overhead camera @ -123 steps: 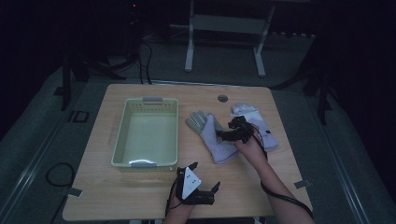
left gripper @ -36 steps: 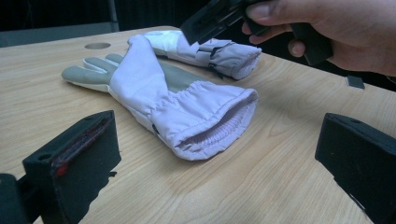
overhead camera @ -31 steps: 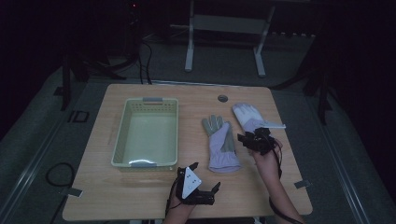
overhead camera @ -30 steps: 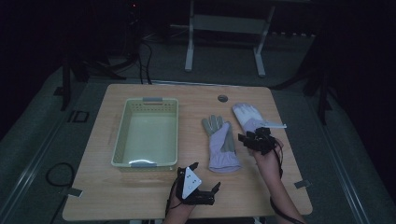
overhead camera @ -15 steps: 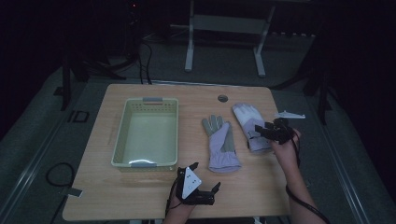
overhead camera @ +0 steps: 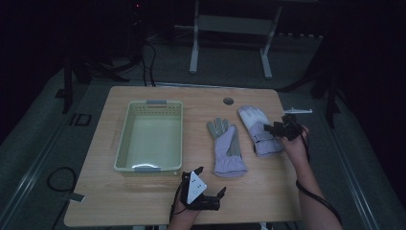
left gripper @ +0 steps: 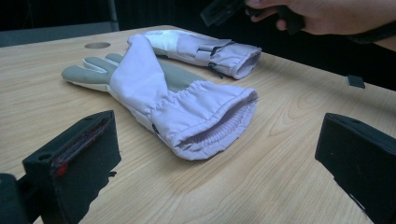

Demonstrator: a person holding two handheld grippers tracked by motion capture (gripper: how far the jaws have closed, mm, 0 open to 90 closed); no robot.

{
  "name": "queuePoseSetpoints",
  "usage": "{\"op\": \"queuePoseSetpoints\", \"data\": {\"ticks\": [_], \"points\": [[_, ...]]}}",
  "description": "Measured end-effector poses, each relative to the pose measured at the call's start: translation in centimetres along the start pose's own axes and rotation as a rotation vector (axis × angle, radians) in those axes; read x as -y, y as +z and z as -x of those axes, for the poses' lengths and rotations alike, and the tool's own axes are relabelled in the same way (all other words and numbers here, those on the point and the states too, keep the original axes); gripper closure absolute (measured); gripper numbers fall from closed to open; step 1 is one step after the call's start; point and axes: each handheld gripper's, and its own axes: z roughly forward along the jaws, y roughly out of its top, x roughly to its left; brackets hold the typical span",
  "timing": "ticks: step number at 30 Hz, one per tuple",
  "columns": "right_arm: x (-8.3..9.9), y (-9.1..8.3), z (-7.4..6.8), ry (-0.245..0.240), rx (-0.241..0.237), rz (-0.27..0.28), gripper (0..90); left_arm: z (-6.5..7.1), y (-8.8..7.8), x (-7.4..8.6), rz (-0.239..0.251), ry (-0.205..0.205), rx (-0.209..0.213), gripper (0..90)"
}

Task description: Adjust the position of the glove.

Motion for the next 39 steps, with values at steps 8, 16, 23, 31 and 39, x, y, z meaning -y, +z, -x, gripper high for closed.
{"op": "queuePoseSetpoints", "data": {"ticks": [8,16,23,31,39], "points": [[-0.1,3.1,0.3,-0.016,-0.001,-0.072,44.9,0.0,-0.1,0.0,0.007,-0.002,0.003,0.1],[1.0,4.5,0.5,-0.015,-0.043,-0.094,59.6,0.0,-0.1,0.0,0.008,-0.003,0.004,0.1],[0.7,3.9,-0.2,0.042,-0.007,-0.092,73.9,0.0,-0.1,0.0,0.008,-0.005,0.002,0.1],[0.2,1.4,-0.2,0.128,-0.003,-0.047,78.5,0.0,-0.1,0.0,0.01,-0.007,-0.001,0.1],[-0.8,-2.8,-1.0,0.136,-0.019,0.002,79.4,0.0,-0.1,0.0,0.011,-0.005,-0.001,0.1]]}}
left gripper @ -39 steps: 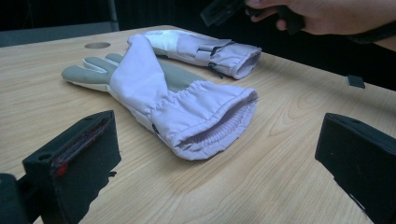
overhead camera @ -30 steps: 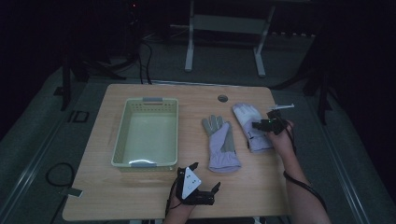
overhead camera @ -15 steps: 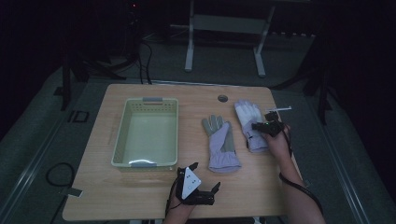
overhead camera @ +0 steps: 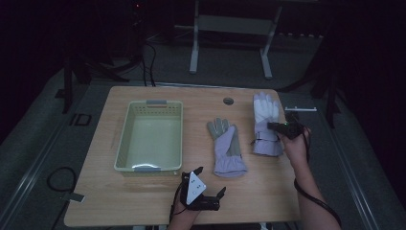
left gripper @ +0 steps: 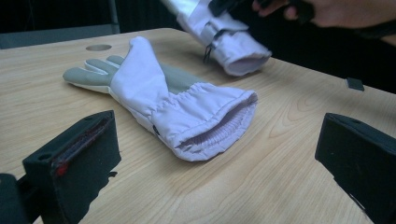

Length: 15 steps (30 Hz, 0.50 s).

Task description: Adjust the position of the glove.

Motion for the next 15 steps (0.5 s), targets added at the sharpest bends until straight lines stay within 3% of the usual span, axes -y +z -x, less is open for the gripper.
{"op": "queuePoseSetpoints", "data": {"ticks": [8,15], "points": [[0.1,-3.5,-0.9,-0.005,0.012,-0.008,79.4,0.0,0.0,0.0,-0.001,0.005,-0.002,0.1],[2.5,-5.7,-0.8,-0.01,0.039,0.0,79.3,0.1,0.0,0.0,0.0,0.011,-0.006,0.1]]}}
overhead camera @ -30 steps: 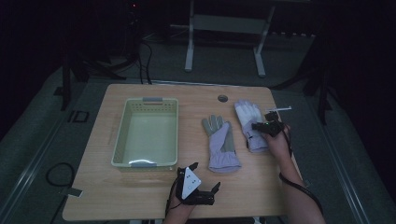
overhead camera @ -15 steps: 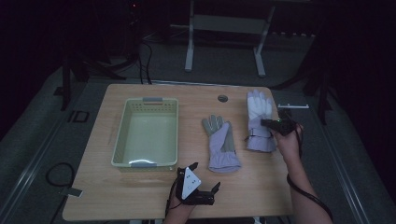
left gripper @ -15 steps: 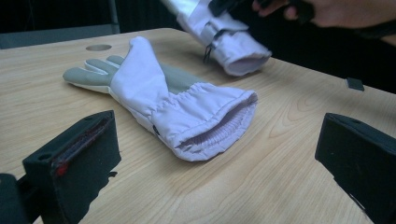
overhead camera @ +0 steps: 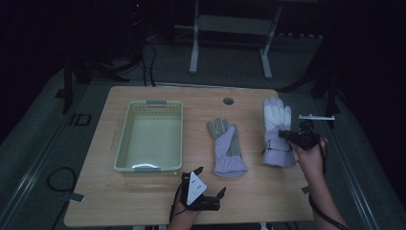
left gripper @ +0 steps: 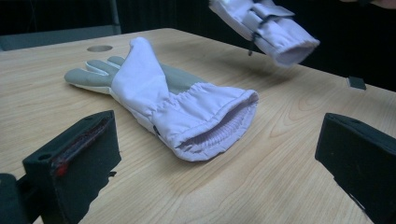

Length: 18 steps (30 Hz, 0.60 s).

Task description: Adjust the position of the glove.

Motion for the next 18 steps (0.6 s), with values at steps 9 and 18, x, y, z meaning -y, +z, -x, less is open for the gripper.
{"op": "queuePoseSetpoints", "data": {"ticks": [9,18], "points": [[3.2,0.0,1.0,0.004,0.013,-0.048,79.0,0.0,0.0,0.0,-0.003,0.002,-0.001,0.1],[4.7,2.7,2.1,0.03,0.04,-0.107,77.6,0.0,0.0,0.0,-0.003,0.003,0.001,0.1]]}}
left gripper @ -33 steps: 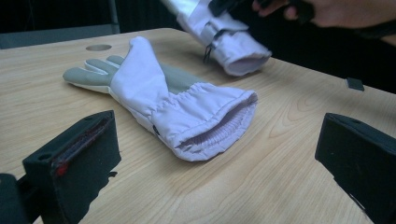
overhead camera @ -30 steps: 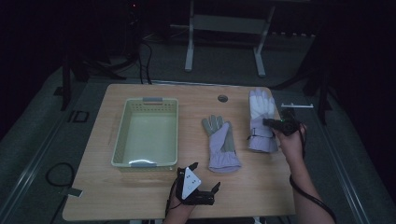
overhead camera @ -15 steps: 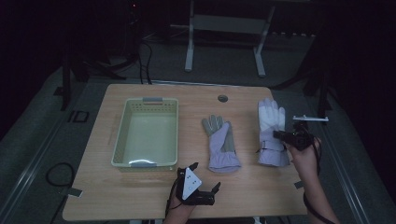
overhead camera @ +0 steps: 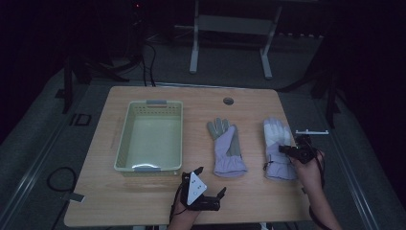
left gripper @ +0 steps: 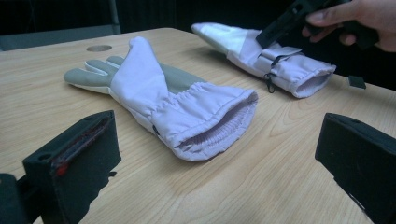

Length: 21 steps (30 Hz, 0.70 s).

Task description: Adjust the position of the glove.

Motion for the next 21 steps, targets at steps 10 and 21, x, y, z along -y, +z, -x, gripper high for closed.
{"op": "queuePoseSetpoints", "data": {"ticks": [10,21], "points": [[-0.2,1.0,0.1,-0.024,0.01,0.011,65.9,0.0,0.0,0.0,0.0,-0.002,0.001,0.1],[-0.2,0.4,0.0,-0.177,0.014,0.017,48.5,0.0,0.0,0.0,-0.003,0.0,0.006,0.1]]}}
